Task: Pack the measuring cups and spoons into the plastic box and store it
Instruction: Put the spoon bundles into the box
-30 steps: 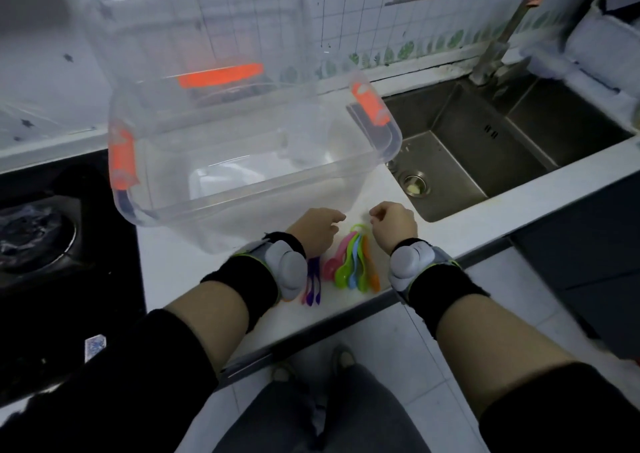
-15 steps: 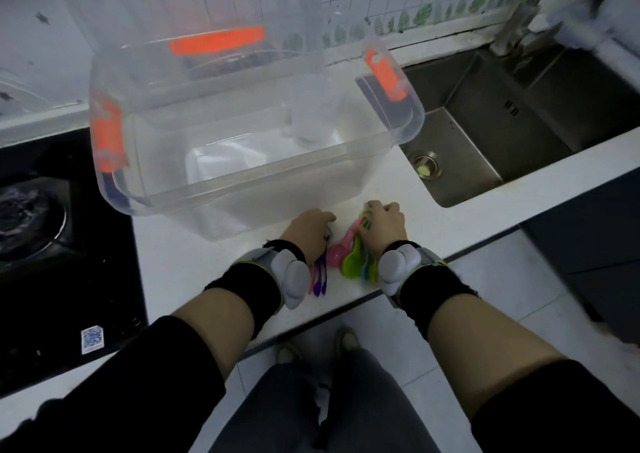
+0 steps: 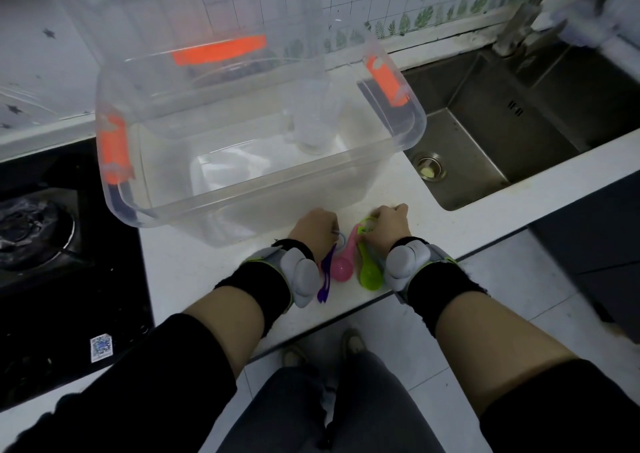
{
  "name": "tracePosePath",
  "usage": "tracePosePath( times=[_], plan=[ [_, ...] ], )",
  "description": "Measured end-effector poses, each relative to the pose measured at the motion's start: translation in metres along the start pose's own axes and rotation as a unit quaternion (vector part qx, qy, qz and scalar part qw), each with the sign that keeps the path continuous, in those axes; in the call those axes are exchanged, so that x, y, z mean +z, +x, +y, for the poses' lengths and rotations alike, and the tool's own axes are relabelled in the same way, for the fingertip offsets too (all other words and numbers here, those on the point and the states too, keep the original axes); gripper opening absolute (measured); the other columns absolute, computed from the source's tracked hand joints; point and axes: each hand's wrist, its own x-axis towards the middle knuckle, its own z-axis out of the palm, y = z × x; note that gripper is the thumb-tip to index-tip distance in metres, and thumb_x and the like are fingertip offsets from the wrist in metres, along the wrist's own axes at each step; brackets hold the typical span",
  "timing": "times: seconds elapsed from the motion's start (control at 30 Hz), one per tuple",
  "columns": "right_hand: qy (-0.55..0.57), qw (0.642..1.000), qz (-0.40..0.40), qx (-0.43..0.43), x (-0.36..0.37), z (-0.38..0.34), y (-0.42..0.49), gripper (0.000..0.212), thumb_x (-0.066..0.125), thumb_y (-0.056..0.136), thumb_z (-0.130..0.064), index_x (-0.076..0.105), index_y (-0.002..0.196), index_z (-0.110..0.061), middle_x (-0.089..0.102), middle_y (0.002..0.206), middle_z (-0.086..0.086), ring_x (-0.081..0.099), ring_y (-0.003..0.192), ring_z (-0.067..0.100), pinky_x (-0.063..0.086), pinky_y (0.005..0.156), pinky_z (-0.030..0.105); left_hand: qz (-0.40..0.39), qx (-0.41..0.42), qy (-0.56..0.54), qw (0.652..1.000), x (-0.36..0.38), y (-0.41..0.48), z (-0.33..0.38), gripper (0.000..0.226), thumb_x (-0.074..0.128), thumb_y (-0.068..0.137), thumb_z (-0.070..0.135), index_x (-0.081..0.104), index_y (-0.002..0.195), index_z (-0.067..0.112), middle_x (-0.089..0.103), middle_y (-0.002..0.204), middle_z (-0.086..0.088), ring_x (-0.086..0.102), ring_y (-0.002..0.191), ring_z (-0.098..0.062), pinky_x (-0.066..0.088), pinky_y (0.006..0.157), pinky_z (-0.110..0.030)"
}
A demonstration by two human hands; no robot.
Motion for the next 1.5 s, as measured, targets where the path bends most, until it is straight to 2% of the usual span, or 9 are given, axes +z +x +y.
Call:
tracePosePath(
  times=[0.1, 0.17, 0.27, 0.57, 0.73, 0.97, 1.13, 1.33, 1.5],
  plan=[
    [0.047, 0.999, -0.002, -0.001, -0.005, -0.002, 0.0, 0.028, 0.064, 0.082, -0.017, 0.061, 0.106, -0.004, 0.049, 0.123, 0.02, 0.052, 0.107, 0.036, 0.042, 0.085, 0.031, -0.006, 0.0, -0.005, 1.0, -0.004, -0.001, 0.004, 0.021, 0.048, 0.093, 0.014, 0.061, 0.1, 0.0, 0.061, 0.111, -0.018, 0.056, 0.104, -0.032, 0.044, 0.086, -0.035],
    [0.046, 0.999, -0.005, -0.012, -0.01, -0.003, 0.002, 0.013, 0.069, 0.079, -0.018, 0.065, 0.075, -0.007, 0.065, 0.105, 0.019, 0.059, 0.1, 0.032, 0.042, 0.074, 0.029, -0.014, -0.002, -0.007, 1.0, -0.005, 0.0, 0.005, 0.021, 0.046, 0.093, 0.015, 0.06, 0.099, 0.0, 0.061, 0.111, -0.017, 0.056, 0.103, -0.033, 0.044, 0.085, -0.035],
    [0.023, 0.999, -0.018, -0.022, -0.02, -0.003, 0.0, 0.04, 0.069, 0.081, -0.025, 0.046, 0.05, -0.017, 0.061, 0.067, 0.008, 0.057, 0.078, 0.026, 0.037, 0.057, 0.024, -0.027, -0.01, -0.011, 1.0, -0.009, -0.001, 0.011, 0.021, 0.045, 0.094, 0.016, 0.058, 0.103, 0.002, 0.06, 0.115, -0.017, 0.055, 0.105, -0.032, 0.042, 0.083, -0.032],
    [0.037, 0.981, -0.182, -0.063, -0.069, -0.011, -0.011, 0.027, 0.062, 0.088, -0.026, 0.054, 0.065, -0.012, 0.05, 0.066, 0.002, 0.043, 0.06, 0.014, 0.036, 0.06, 0.025, -0.057, -0.006, -0.033, 0.998, -0.039, -0.007, 0.047, 0.024, 0.046, 0.092, 0.019, 0.056, 0.103, 0.0, 0.059, 0.116, -0.018, 0.053, 0.107, -0.032, 0.036, 0.076, -0.028],
    [0.047, 0.975, -0.212, -0.046, -0.091, -0.013, -0.015, 0.007, 0.056, 0.088, -0.014, 0.057, 0.083, -0.009, 0.056, 0.088, 0.009, 0.052, 0.081, 0.021, 0.042, 0.081, 0.029, -0.083, 0.019, 0.008, 0.996, -0.054, -0.014, 0.076, 0.031, 0.046, 0.094, 0.017, 0.056, 0.11, -0.008, 0.057, 0.121, -0.022, 0.051, 0.113, -0.037, 0.041, 0.087, -0.035],
    [0.018, 0.971, -0.237, -0.027, -0.141, -0.013, -0.031, 0.004, 0.058, 0.086, -0.009, 0.055, 0.085, -0.006, 0.051, 0.084, 0.012, 0.049, 0.08, 0.023, 0.045, 0.078, 0.03, -0.125, 0.043, 0.067, 0.989, -0.076, -0.017, 0.112, 0.031, 0.045, 0.093, 0.021, 0.061, 0.108, -0.001, 0.06, 0.117, -0.018, 0.055, 0.103, -0.032, 0.042, 0.08, -0.033],
    [-0.034, 0.967, -0.25, -0.024, -0.177, -0.019, -0.04, 0.013, 0.058, 0.088, -0.007, 0.055, 0.076, -0.005, 0.051, 0.054, 0.004, 0.048, 0.045, 0.014, 0.042, 0.043, 0.013, -0.114, 0.066, 0.081, 0.988, -0.099, -0.019, 0.139, 0.03, 0.048, 0.09, 0.028, 0.062, 0.104, 0.006, 0.061, 0.105, -0.012, 0.052, 0.092, -0.028, 0.039, 0.077, -0.03],
    [-0.075, 0.953, -0.285, -0.075, -0.223, -0.035, -0.051, 0.021, 0.061, 0.085, 0.001, 0.059, 0.066, -0.009, 0.061, 0.047, -0.002, 0.056, 0.053, 0.016, 0.047, 0.069, 0.031, -0.14, 0.075, 0.111, 0.981, -0.139, -0.024, 0.169, 0.016, 0.05, 0.089, 0.017, 0.06, 0.091, 0.004, 0.055, 0.091, -0.01, 0.047, 0.076, -0.023, 0.037, 0.065, -0.026],
    [-0.101, 0.963, -0.218, -0.118, -0.258, -0.057, -0.062, 0.027, 0.057, 0.087, 0.006, 0.052, 0.068, -0.012, 0.06, 0.051, -0.004, 0.057, 0.05, 0.008, 0.048, 0.057, 0.021, -0.142, 0.073, 0.037, 0.986, -0.186, -0.026, 0.178, 0.017, 0.053, 0.09, 0.019, 0.062, 0.093, 0.004, 0.06, 0.089, -0.01, 0.055, 0.079, -0.02, 0.048, 0.077, -0.029]
  ],
)
